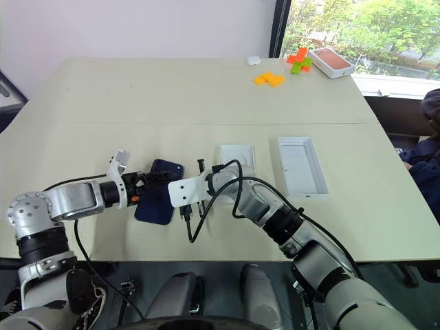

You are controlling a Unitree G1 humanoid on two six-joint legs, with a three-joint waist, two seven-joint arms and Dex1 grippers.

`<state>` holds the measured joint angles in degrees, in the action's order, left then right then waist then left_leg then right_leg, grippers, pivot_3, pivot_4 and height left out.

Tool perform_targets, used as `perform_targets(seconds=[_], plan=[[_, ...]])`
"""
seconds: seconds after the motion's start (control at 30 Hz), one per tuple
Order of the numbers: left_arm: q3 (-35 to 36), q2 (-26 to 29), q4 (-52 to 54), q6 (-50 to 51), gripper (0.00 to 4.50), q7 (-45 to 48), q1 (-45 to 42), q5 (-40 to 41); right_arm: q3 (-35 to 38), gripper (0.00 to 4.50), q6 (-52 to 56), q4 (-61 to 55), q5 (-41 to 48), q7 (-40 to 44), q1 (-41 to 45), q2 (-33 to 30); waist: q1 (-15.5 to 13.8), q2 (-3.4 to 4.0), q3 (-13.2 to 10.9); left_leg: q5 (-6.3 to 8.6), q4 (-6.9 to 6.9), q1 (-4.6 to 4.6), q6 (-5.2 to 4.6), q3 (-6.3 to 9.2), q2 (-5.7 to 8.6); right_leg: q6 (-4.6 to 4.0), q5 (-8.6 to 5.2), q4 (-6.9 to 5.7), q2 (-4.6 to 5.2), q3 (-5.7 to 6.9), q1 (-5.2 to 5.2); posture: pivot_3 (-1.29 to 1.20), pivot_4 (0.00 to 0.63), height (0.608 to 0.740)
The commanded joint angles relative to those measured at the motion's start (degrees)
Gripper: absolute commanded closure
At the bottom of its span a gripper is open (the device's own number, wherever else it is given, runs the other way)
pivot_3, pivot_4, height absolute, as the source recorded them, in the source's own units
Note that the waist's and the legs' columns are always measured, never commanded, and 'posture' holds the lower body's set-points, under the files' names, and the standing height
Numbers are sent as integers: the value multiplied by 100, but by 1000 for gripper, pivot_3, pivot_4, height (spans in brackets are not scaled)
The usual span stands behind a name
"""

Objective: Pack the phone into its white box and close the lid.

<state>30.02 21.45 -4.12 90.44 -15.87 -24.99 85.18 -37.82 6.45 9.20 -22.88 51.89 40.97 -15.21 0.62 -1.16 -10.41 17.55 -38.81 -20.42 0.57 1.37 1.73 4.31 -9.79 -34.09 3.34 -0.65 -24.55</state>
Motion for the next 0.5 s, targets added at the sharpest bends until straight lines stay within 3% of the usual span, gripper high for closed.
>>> perform_targets(seconds=[0.03, 0.1, 0.33, 0.5], plan=[[-273, 123, -172, 17, 263, -217, 157, 123, 108, 4484, -100, -155, 30, -35, 22, 26, 19, 0, 0, 0, 0, 0, 0, 0, 0, 0, 0, 0, 0, 0, -1, 0, 150, 740], [-299, 213, -244, -67, 921, -292, 173, 213, 123, 4500, -100, -159, 28, -42, 22, 19, 33, 0, 0, -1, 1, 1, 1, 1, 0, 1, -1, -1, -2, 0, -2, 0, 150, 740], [-582, 460, -279, -399, 4332, -508, 396, 746, 135, 4500, -118, -153, 6, -66, -1, -19, 36, -10, 0, -1, 2, -4, 2, 4, -3, 0, -2, -1, -3, 2, -6, 0, 150, 740], [-859, 709, -249, -805, 4461, -648, 608, 1386, 165, 4500, -133, -161, -11, -65, -17, -52, 40, -9, -1, -2, 6, -2, 4, 5, -4, -16, -12, -1, -3, 4, -7, 0, 150, 740]])
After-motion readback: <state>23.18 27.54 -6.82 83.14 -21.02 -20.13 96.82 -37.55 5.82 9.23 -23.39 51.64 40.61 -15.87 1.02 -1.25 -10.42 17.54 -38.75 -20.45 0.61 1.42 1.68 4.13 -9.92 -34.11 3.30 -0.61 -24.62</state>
